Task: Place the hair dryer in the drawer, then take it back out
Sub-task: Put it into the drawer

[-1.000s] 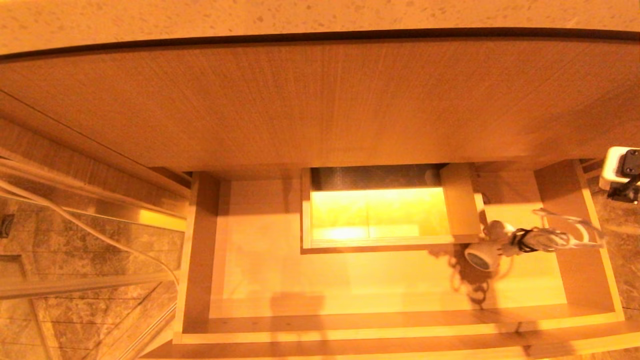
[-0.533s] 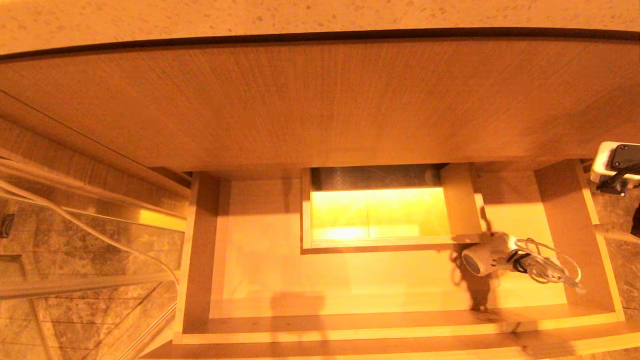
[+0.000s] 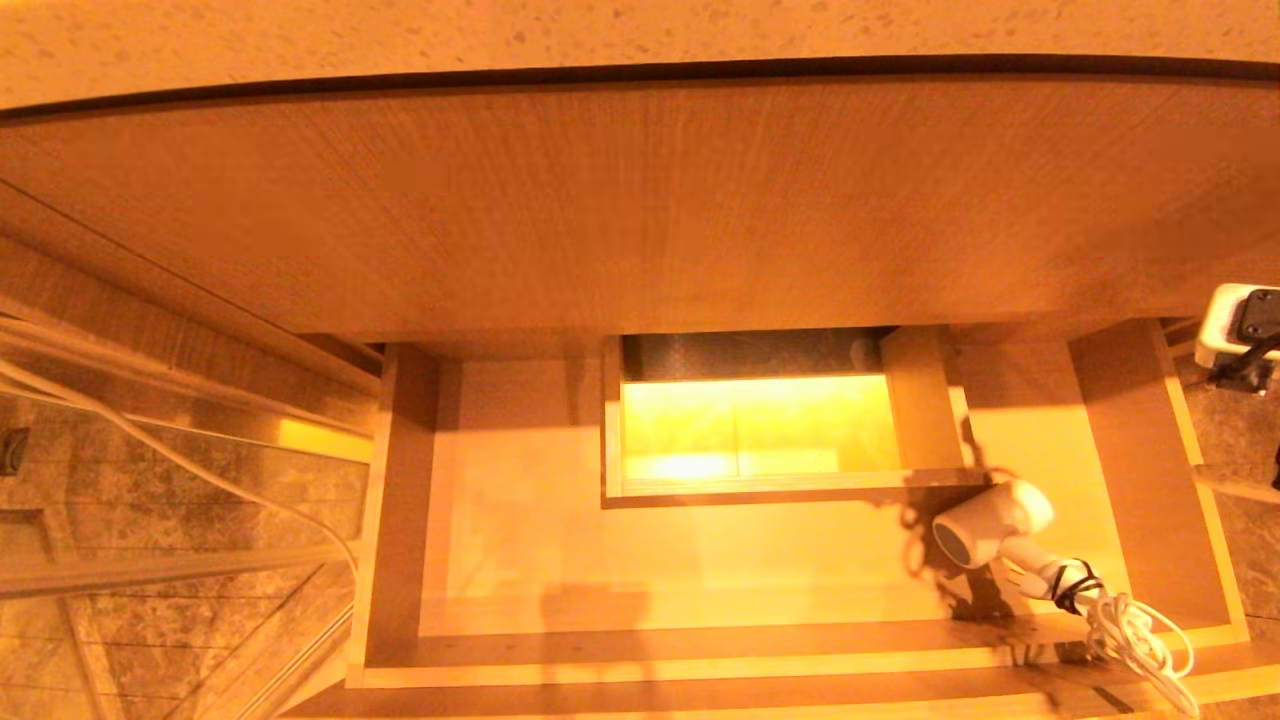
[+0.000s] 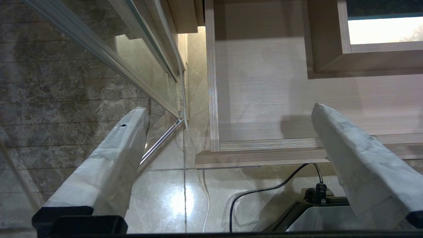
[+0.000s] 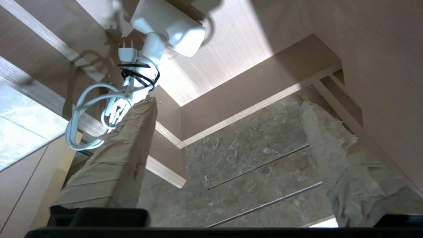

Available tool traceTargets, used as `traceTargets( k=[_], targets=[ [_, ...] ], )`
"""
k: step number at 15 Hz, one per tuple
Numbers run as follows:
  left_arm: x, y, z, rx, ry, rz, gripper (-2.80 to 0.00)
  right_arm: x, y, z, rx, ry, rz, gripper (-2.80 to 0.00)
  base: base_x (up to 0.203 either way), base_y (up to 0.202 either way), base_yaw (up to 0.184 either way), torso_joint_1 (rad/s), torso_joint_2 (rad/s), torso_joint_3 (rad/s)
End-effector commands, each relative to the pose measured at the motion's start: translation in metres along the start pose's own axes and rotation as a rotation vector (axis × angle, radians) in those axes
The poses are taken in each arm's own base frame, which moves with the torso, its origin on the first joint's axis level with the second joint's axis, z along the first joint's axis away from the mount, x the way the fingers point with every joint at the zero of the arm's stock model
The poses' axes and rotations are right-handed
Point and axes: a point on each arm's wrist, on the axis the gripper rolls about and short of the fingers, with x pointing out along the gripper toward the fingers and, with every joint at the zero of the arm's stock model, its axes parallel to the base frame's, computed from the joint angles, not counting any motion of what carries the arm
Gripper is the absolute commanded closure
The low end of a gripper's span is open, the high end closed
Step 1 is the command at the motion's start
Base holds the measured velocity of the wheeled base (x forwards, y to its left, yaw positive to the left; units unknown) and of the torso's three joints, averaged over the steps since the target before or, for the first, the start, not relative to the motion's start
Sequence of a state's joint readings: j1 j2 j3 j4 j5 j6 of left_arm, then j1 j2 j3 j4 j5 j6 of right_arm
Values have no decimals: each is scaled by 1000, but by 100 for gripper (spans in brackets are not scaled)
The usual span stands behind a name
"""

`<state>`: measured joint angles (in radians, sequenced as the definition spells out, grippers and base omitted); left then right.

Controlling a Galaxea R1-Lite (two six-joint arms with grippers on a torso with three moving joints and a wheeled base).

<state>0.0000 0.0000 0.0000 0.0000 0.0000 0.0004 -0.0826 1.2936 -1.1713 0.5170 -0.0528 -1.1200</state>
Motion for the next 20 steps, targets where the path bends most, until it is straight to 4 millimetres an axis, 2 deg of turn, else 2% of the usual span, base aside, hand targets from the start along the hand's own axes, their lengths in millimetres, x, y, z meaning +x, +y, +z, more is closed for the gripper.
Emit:
traceTargets(
  k=[1, 3, 7, 10, 13, 14, 16, 20],
  targets=[
    [0, 0, 0, 0, 0, 0, -280, -6, -2, 0, -3, -5, -20, -280, 0, 0, 0, 0, 0, 0],
    [0, 0, 0, 0, 0, 0, -280, -21, -4, -4, 14, 2, -79, -280, 0, 0, 0, 0, 0, 0],
    [0, 0, 0, 0, 0, 0, -280, -71, 3, -16, 44, 10, -240, -280, 0, 0, 0, 0, 0, 0],
    [0, 0, 0, 0, 0, 0, -280, -107, 16, -29, 117, 168, -407, -280, 0, 0, 0, 0, 0, 0],
    [0, 0, 0, 0, 0, 0, -280, -131, 32, -40, 221, 303, -548, -280, 0, 0, 0, 0, 0, 0],
    [0, 0, 0, 0, 0, 0, -280, -138, 38, -42, 232, 317, -559, -280, 0, 0, 0, 0, 0, 0],
    [0, 0, 0, 0, 0, 0, -280, -147, 58, -50, 234, 359, -478, -280, 0, 0, 0, 0, 0, 0],
    [0, 0, 0, 0, 0, 0, -280, -147, 83, -58, 247, 361, -277, -280, 0, 0, 0, 0, 0, 0]
  ],
)
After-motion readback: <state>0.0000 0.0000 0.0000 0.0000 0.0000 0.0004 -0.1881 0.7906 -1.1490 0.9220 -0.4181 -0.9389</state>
